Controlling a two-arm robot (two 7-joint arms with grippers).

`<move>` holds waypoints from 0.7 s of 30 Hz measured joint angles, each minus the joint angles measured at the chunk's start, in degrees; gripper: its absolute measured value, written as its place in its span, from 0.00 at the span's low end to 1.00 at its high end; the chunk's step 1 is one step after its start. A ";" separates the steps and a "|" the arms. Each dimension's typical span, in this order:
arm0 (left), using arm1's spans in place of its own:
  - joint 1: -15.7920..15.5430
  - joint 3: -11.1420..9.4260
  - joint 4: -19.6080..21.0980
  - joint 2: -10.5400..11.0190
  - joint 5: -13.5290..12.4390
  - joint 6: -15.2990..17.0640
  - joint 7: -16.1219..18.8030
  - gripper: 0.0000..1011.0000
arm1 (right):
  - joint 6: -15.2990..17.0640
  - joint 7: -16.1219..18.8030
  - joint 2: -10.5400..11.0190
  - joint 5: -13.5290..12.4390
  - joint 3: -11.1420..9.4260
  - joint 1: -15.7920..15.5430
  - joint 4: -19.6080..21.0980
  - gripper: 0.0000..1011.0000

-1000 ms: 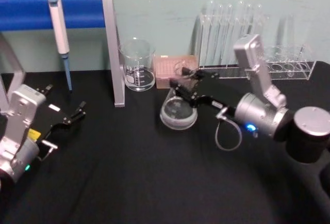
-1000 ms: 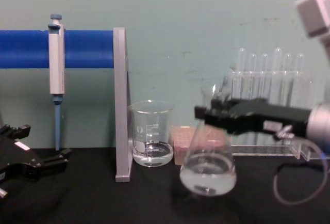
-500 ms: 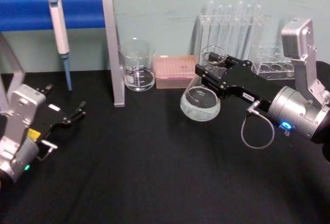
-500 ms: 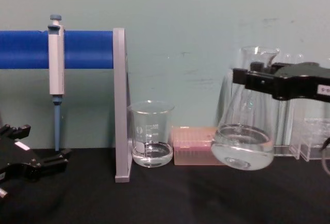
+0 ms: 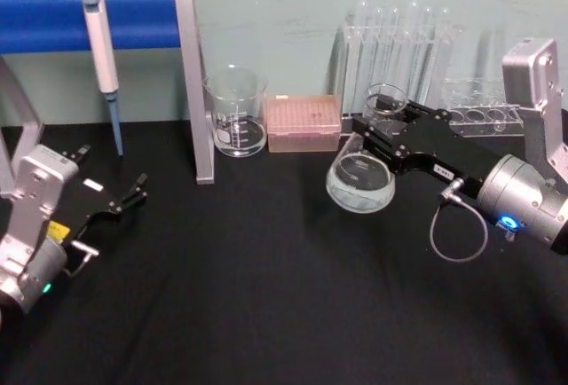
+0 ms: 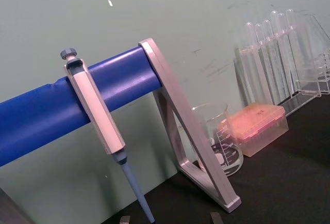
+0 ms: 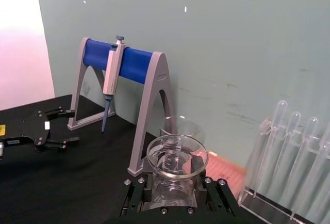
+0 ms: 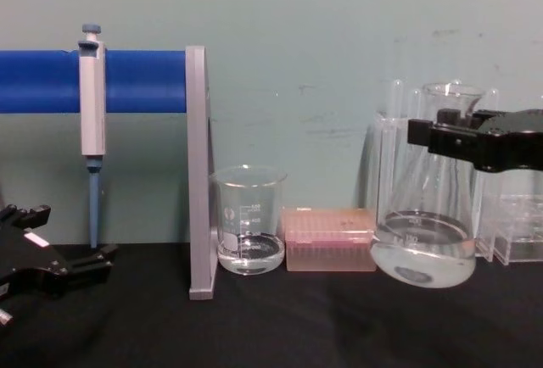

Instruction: Grasp the erlenmeyer flask with one hand, shake it three times, then place it back.

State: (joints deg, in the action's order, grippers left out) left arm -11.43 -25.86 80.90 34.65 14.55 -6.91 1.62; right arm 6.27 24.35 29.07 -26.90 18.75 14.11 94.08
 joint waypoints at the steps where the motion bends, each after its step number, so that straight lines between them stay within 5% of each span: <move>1: 0.00 0.00 0.00 0.00 0.00 0.00 0.00 0.99 | -0.10 -0.01 0.01 0.02 0.00 0.00 -0.06 0.45; 21: 0.00 0.00 0.00 0.00 0.00 0.00 0.00 0.99 | -1.22 1.60 -0.33 0.35 1.96 0.94 -0.27 0.45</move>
State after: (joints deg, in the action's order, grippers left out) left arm -11.43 -25.86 80.90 34.65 14.55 -6.91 1.62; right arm 5.05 25.95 28.74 -26.55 20.72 15.05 93.81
